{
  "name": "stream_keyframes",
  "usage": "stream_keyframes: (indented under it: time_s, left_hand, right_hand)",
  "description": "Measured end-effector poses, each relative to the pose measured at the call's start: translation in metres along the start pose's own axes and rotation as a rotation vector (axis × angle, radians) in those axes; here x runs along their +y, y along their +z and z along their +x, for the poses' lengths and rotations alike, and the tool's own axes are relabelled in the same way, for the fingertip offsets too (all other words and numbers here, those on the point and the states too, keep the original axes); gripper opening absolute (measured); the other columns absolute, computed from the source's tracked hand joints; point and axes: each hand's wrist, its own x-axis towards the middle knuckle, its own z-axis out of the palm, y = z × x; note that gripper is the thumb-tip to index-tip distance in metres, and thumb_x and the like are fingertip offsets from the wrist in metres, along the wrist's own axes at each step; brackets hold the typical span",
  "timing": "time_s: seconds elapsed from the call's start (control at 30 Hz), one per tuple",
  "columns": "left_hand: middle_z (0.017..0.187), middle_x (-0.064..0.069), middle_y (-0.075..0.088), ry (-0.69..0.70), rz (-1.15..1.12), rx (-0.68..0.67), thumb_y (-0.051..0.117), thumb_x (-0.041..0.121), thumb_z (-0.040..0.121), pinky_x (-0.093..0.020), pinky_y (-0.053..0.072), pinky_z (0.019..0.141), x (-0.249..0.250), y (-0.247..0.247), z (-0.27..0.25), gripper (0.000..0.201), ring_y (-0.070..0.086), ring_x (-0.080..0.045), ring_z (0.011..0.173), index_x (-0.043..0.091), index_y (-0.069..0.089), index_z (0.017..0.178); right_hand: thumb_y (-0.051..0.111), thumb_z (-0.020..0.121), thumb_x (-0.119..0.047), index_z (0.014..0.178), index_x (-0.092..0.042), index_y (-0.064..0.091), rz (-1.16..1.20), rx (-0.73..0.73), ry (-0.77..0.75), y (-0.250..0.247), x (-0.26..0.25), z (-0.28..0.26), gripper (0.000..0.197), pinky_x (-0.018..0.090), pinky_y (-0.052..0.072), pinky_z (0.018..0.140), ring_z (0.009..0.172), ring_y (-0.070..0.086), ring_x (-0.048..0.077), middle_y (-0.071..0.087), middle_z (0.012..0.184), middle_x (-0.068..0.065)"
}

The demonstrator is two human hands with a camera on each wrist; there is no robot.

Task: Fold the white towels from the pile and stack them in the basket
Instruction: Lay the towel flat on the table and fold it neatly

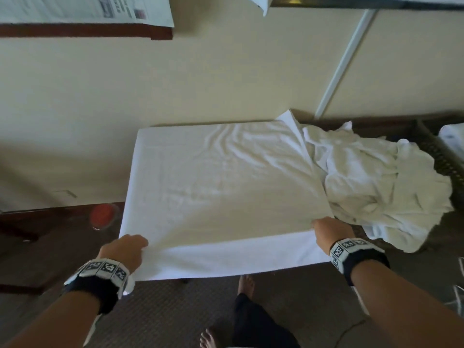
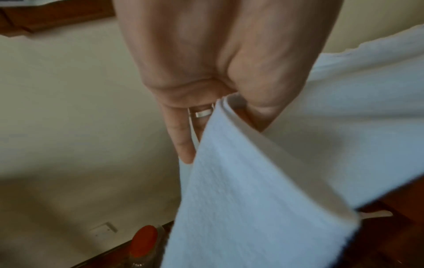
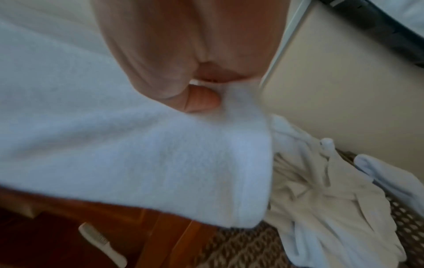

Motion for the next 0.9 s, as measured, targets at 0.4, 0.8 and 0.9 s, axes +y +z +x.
stream_keyframes:
  time_s: [0.4, 0.8, 0.9]
  left_hand:
    - [0.130, -0.005, 0.064, -0.053, 0.043, 0.149, 0.046, 0.008, 0.096, -0.036, 0.049, 0.097, -0.015, -0.124, 0.115, 0.041, 0.063, -0.027, 0.115, 0.026, 0.061, 0.130]
    - [0.137, -0.013, 0.056, -0.036, -0.108, 0.370, 0.070, 0.009, 0.076, -0.058, 0.047, 0.095, 0.004, -0.118, 0.189, 0.064, 0.055, -0.041, 0.120, 0.019, 0.056, 0.137]
    - [0.150, -0.012, 0.047, 0.034, -0.261, 0.358, 0.062, 0.042, 0.088, -0.058, 0.045, 0.102, 0.034, -0.071, 0.163, 0.063, 0.049, -0.038, 0.131, 0.020, 0.048, 0.145]
  right_hand:
    - [0.049, 0.090, -0.006, 0.108, -0.018, 0.064, 0.049, 0.181, -0.024, -0.099, 0.023, 0.141, 0.027, 0.034, 0.046, 0.077, 0.097, 0.066, 0.028, 0.069, 0.103, 0.005]
    - [0.065, 0.081, -0.025, 0.116, -0.015, 0.058, 0.050, 0.315, -0.025, -0.111, 0.003, 0.225, 0.038, 0.047, 0.042, 0.091, 0.113, 0.051, 0.034, 0.055, 0.122, 0.009]
    - [0.066, 0.076, -0.025, 0.114, -0.010, 0.061, 0.190, 0.405, -0.108, -0.081, -0.017, 0.198, 0.041, 0.051, 0.046, 0.087, 0.107, 0.054, 0.038, 0.054, 0.126, 0.016]
